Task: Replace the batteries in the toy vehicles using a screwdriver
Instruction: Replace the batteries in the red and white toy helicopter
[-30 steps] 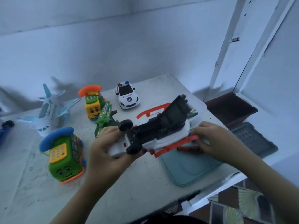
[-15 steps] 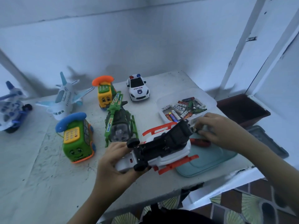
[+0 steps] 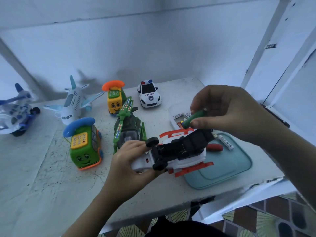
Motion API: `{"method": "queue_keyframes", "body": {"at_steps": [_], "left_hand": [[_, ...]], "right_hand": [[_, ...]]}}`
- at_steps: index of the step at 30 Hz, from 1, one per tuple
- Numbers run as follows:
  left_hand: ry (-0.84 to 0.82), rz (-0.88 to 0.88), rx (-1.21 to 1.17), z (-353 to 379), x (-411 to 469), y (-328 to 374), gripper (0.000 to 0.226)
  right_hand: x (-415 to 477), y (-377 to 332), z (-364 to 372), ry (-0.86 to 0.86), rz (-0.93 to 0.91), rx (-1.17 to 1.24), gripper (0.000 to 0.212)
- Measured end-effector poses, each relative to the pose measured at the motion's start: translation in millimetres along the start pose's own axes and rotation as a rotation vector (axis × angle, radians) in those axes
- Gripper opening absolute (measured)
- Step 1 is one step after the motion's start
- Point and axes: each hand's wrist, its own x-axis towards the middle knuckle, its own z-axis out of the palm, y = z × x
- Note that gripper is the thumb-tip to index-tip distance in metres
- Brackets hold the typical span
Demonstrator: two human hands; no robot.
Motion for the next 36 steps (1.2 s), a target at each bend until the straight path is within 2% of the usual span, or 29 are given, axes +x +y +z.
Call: {"method": "queue_keyframes", "body": {"at_steps": [2,4,6,10,15,21,24,28,36], "left_hand": [[0.022,0.024,0.008,2.0,-0.6,0.9,0.044],[0.04,0.04,0.009,2.9,-1.5,1.9,0.044],[0.053,0.044,0.01,3.5,-3.1,1.1,0.046],[0.062,0.041,-0.007,3.9,-4.9,-2.2,0.048],[0.055,0.035,-0.041,5.2,-4.7,-4.2,0.044],[0.031,0.017,-0.05,5.1,-3.4,-4.2,0.038],[0.012,0.013,-0.04,4.5,-1.6,-3.5,0.035],[0.002,0.008,-0.033,4.0,0.8,-3.7,0.036],[-0.042,-0.002,-0.052,1.5,5.2,-10.5,0.043]], "right_hand": [[-1.1,-8.8,8.6,-0.067,-0.011,0.012,0.019],[-2.2,-10.7,17.1,-0.114,-0.011,-0.014,0.022],[-3.4,-7.0,23.9,-0.128,-0.033,-0.148,0.026],[-7.5,2.1,34.7,-0.144,-0.189,-0.595,0.028],[-13.0,13.9,45.6,-0.122,-0.34,-0.83,0.019],[-9.9,26.9,43.6,-0.065,-0.476,-0.858,0.012],[-9.6,31.1,44.8,-0.085,-0.55,-0.957,0.005],[-8.6,32.2,43.6,-0.086,-0.605,-1.033,0.012],[-14.4,35.5,43.5,-0.147,-0.514,-1.178,0.022]]}}
